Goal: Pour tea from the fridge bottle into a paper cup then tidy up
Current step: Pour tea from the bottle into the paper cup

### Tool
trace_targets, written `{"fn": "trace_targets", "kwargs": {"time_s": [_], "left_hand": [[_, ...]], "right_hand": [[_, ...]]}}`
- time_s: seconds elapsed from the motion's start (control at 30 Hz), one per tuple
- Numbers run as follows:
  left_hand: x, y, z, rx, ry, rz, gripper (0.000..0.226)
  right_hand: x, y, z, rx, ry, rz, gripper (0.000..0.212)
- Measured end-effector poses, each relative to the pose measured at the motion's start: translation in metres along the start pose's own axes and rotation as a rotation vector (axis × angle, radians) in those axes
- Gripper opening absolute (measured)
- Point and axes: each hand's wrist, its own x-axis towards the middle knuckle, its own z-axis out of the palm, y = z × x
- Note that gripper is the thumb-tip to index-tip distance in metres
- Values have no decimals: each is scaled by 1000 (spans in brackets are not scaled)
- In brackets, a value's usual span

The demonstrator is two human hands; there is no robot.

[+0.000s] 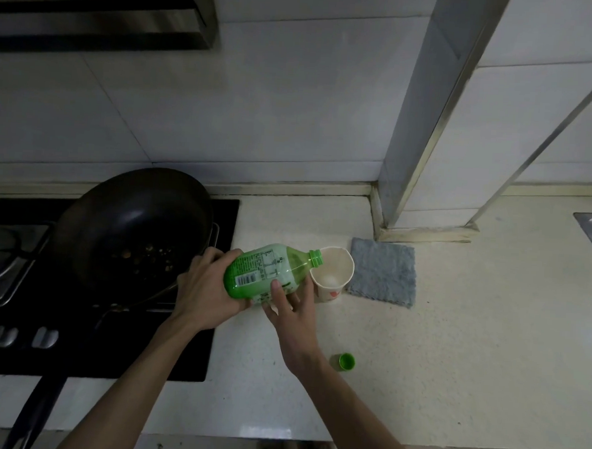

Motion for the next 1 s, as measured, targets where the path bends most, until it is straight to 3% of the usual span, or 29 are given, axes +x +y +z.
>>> {"fn": "trace_targets", "kwargs": {"time_s": [0.43,0.63,1.0], "left_hand": [[9,3,1,78,-30,-2,93],[10,4,1,93,-23,-3,90],[14,3,-2,172,-5,10,89]], "right_hand": [[8,1,-5,89,0,73,67],[10,3,-5,97,-7,91,53],[12,6,-3,118,-28,82,56]]}}
